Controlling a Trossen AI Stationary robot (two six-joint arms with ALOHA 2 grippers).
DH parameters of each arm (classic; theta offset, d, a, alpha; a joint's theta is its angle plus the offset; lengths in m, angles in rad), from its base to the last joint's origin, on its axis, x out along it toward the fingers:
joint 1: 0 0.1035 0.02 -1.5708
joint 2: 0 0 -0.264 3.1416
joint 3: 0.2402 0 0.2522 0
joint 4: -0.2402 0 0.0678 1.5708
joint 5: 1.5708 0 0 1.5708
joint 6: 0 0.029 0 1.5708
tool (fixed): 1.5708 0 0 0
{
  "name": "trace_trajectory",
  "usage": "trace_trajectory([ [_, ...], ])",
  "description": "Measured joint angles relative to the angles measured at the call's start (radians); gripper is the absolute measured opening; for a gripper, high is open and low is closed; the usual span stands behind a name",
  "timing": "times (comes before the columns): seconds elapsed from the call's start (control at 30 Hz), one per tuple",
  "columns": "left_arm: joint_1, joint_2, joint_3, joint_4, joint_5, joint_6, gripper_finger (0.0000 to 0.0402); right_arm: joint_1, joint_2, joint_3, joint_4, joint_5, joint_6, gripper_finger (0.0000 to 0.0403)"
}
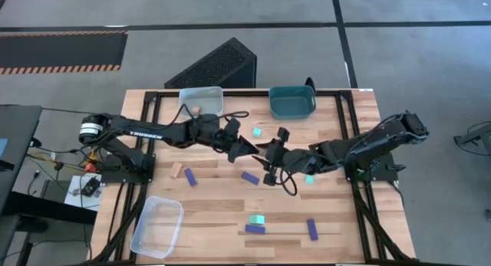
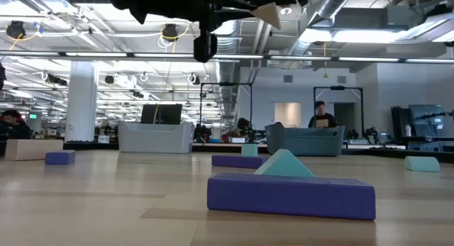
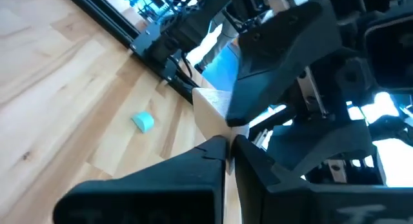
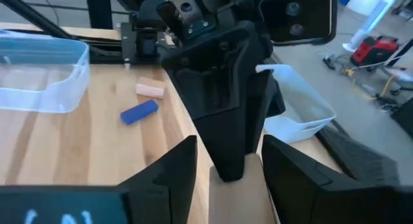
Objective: Sort & place blocks by color
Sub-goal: Put the right brown block into the white bin
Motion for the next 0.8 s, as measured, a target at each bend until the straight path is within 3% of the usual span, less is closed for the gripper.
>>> trace_trajectory([
  [0.23,0.092,-0.001,0.0,-0.049,0.018,0.006,0.0,-0.075,-0.093,-0.001,0.085,-0.003,-0.133,0.019],
  [0.4,0.204,-0.002,0.001,-0.094,0.046,0.034,0.0,-0.187,-0.179,-0.001,0.035,0.003,-0.205,0.0193],
  [0.67,0.402,-0.03,0.001,-0.464,0.048,0.153,0.0,-0.442,-0.252,-0.001,-0.09,-0.007,-0.21,0.019],
  [0.8,0.49,-0.083,0.0,-0.599,0.014,0.213,0.0,-0.56,-0.253,-0.001,-0.139,-0.12,-0.2,0.0191],
])
